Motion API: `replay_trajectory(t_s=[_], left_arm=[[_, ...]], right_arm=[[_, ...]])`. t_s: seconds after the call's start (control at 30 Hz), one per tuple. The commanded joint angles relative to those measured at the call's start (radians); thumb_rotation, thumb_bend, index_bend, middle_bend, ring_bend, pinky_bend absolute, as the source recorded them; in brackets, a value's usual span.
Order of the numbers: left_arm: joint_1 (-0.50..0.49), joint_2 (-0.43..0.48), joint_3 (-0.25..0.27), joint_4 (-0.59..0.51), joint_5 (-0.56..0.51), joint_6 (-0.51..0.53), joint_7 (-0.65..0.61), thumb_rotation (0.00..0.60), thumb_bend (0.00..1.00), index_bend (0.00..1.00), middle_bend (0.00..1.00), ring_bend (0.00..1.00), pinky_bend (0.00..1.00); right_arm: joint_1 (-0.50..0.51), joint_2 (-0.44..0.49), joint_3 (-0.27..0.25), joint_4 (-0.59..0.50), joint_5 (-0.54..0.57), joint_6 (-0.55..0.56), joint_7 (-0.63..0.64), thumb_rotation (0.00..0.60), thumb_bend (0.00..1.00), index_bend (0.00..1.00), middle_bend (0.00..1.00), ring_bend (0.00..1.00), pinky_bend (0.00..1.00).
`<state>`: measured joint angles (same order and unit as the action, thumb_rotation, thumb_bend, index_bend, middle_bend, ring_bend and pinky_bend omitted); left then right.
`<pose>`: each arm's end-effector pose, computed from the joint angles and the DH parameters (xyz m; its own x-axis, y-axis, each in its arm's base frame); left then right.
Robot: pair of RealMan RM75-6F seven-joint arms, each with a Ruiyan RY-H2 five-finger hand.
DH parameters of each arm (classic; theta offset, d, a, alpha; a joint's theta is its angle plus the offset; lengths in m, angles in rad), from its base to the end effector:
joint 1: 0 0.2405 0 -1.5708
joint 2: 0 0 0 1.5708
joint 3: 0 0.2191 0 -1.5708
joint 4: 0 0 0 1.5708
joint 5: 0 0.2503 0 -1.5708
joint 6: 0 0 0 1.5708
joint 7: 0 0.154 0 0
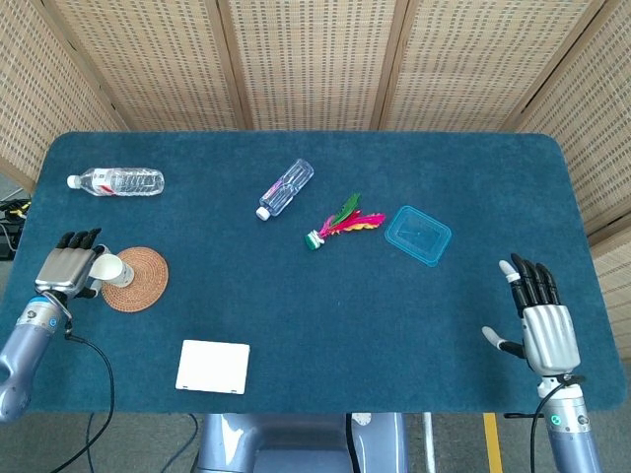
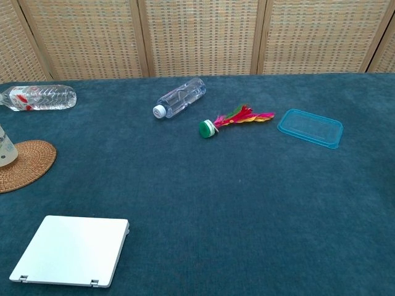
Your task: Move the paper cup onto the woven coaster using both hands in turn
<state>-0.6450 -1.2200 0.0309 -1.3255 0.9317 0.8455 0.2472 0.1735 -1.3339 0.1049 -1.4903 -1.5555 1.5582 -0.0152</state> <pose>-0.3192 0.3433 0.0602 0.6078 0.4000 0.6860 0.7548 -0.0225 -0.6556 -0.2545 -0.2268 0.0700 0.3046 0.1463 0.9412 -0.9357 -0.1386 0.3244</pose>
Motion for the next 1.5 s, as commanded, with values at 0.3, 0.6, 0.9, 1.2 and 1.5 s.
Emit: replay_trajectory(t_s=[0.3,0.6,0.9,1.2,1.5], left_arm=[[0.000,-0.026,-0.020,0.008,-0.019,-0.027,0.042,0.600,0.29,0.10,0.00,0.00,0.00],[0.019,-0.020,-0.042,-0.008,0.002,-0.007,0.020,0.600,0.13,0.00,0.00,0.00,0.00],[0.101,0.046,-0.100,-0.130,0.090,0.148,-0.119,0.228,0.11,0.00,0.00,0.00,0.00],[0.219,0.046,-0.097,-0.261,0.210,0.387,-0.151,0.015,0.10,0.00,0.00,0.00,0.00],[0.317,-0.023,-0.047,-0.337,0.331,0.578,-0.041,0.600,0.03,0.00,0.00,0.00,0.00]], right_arm=[[-0.001,0.000,0.002,0.002,0.000,-0.004,0.003,0.600,0.08,0.00,0.00,0.00,0.00],[-0.001,-0.003,0.002,0.003,-0.002,-0.007,-0.003,0.600,0.08,0.00,0.00,0.00,0.00],[0.001,-0.003,0.004,0.007,0.004,-0.018,-0.001,0.600,0.08,0.00,0.00,0.00,0.00],[0.002,-0.004,0.002,0.010,0.002,-0.023,-0.004,0.600,0.08,0.00,0.00,0.00,0.00],[0.004,-0.008,-0.002,0.007,-0.005,-0.025,-0.019,0.600,0.08,0.00,0.00,0.00,0.00]])
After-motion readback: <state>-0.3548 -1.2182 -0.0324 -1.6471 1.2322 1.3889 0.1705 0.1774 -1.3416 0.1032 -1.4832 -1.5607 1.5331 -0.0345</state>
